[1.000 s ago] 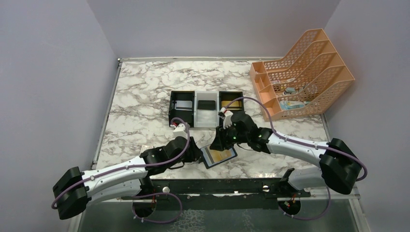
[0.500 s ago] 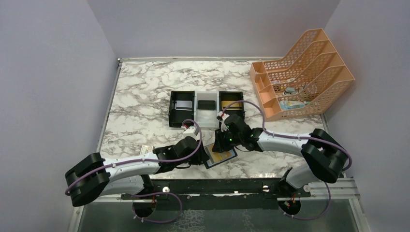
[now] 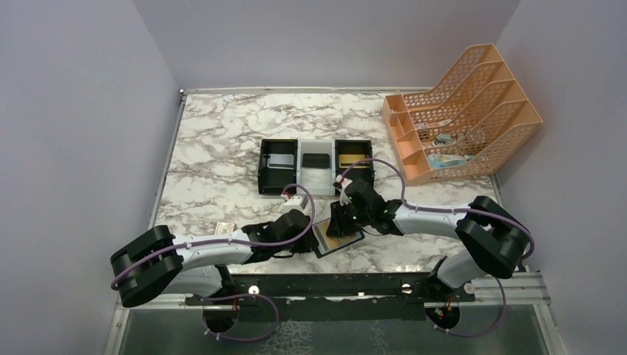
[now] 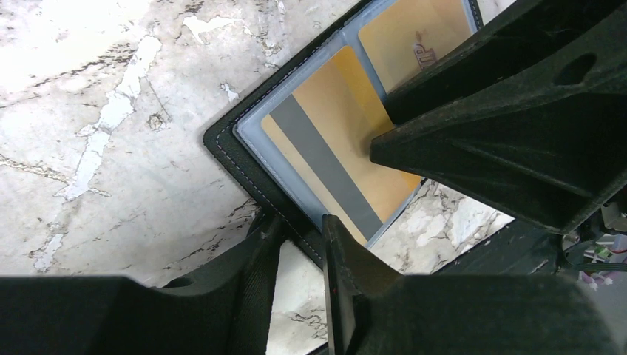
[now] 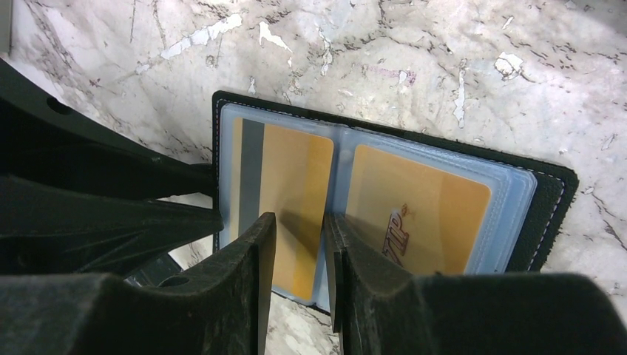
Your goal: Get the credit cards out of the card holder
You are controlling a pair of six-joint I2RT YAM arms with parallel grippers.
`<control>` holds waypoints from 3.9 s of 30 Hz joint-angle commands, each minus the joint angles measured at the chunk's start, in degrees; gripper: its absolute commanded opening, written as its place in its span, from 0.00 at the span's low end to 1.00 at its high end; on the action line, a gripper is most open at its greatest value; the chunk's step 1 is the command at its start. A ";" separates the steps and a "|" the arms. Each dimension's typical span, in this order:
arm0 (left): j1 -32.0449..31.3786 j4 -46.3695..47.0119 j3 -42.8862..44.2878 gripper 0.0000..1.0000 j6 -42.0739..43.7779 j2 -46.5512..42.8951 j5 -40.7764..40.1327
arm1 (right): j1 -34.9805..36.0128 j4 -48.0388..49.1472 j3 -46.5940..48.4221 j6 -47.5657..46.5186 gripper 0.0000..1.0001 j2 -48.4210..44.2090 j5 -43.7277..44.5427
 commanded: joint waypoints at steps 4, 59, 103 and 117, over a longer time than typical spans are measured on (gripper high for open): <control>-0.29 -3.30 0.70 0.26 1.08 1.79 -2.19 | -0.39 4.37 -3.62 2.07 0.27 -0.97 -3.69; -0.38 5.59 3.49 0.35 5.13 -2.17 4.14 | -15.85 21.25 -16.43 5.77 0.01 -3.79 -22.47; -0.47 -1.84 4.24 0.05 5.10 7.22 -1.19 | -15.85 24.54 -12.10 4.01 0.09 4.05 -28.86; -0.47 -4.01 6.00 0.12 4.99 3.02 -3.49 | -15.94 3.02 -9.64 -1.65 0.01 -18.91 -6.65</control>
